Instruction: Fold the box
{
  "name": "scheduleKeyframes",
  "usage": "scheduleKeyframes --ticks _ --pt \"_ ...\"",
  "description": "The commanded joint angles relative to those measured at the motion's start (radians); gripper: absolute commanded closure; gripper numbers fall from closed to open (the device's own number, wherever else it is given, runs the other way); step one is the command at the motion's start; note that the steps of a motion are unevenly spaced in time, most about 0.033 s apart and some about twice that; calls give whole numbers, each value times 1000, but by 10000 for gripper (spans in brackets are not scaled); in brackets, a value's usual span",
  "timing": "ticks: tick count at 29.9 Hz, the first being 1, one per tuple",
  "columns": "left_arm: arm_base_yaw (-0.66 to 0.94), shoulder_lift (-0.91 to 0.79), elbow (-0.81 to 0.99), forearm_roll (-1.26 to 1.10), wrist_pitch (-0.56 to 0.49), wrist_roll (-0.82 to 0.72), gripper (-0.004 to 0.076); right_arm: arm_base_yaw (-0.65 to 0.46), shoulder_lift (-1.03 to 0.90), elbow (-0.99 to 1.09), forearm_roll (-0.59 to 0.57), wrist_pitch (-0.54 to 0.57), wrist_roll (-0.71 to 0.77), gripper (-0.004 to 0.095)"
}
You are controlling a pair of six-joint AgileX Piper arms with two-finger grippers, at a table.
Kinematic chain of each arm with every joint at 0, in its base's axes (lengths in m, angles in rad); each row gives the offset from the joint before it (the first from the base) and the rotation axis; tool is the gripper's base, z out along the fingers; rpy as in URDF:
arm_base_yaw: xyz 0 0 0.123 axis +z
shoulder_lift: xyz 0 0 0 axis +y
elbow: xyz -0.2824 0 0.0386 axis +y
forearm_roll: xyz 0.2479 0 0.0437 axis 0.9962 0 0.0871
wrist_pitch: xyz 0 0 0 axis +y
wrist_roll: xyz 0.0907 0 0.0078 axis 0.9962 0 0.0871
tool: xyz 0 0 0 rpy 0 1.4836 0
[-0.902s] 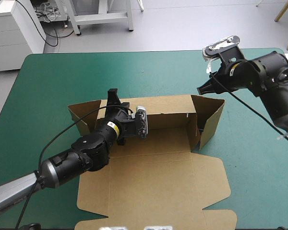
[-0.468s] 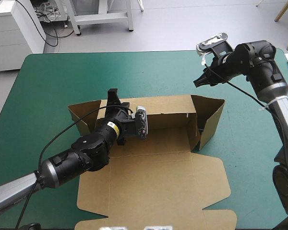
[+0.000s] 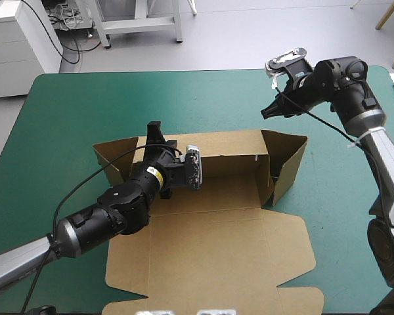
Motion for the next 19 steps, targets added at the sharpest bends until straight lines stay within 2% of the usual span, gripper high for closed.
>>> scheduleKeyframes --ticks 1,4,12,16,19 --pt "0 -24 -19 -20 -22 0 731 -7 -48 -35 5 -21 -9 502" --pt "0 -24 -19 -16 -23 0 731 -7 -48 -35 5 -21 -9 431" --pt "0 -23 -19 -16 -35 0 731 -7 4 -32 13 62 -4 434" --pt "0 -23 -19 -16 -36 0 731 -7 20 -15 112 62 -15 434" --pt "0 -23 -19 -16 -36 0 731 -7 18 -1 112 62 -19 438"
